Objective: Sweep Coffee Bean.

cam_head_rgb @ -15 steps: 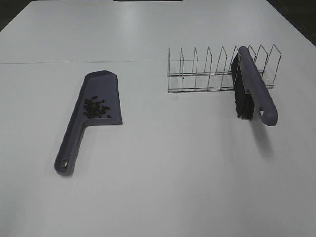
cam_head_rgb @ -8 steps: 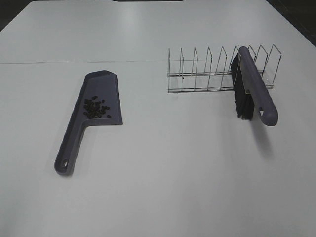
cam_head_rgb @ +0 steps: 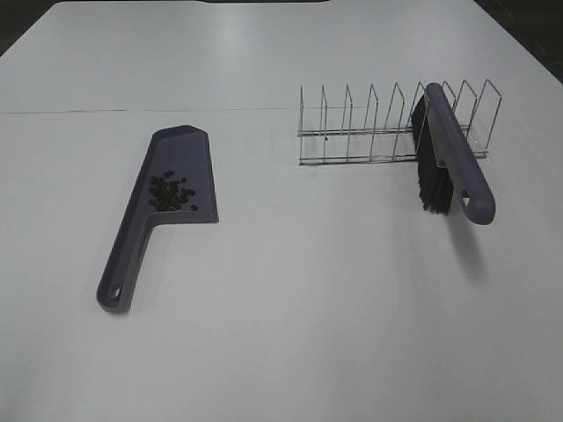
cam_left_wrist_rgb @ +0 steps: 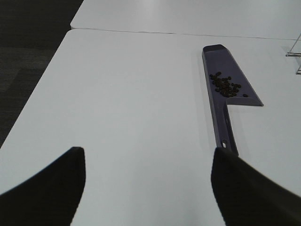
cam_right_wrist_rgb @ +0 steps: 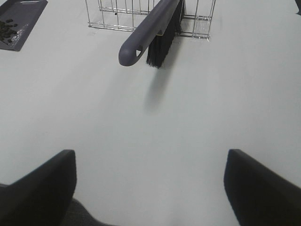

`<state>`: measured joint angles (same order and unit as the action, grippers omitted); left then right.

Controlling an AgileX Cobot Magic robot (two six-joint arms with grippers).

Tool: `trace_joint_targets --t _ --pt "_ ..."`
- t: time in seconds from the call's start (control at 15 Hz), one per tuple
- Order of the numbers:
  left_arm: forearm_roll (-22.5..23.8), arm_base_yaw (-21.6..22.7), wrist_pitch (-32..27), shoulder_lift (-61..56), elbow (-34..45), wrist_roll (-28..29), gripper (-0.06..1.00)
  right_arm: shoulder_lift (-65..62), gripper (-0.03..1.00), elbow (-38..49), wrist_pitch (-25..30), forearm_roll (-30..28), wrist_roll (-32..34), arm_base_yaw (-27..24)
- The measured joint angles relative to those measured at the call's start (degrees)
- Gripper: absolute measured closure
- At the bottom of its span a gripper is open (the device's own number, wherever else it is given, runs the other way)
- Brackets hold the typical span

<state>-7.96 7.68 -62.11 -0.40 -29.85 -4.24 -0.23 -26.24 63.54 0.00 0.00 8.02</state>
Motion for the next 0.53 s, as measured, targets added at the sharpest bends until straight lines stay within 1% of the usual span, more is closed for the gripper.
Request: trace_joint_targets --t 0.53 --pt "0.0 0.0 0.0 0.0 0.0 0.0 0.26 0.0 0.22 0.0 0.0 -0.7 0.6 0.0"
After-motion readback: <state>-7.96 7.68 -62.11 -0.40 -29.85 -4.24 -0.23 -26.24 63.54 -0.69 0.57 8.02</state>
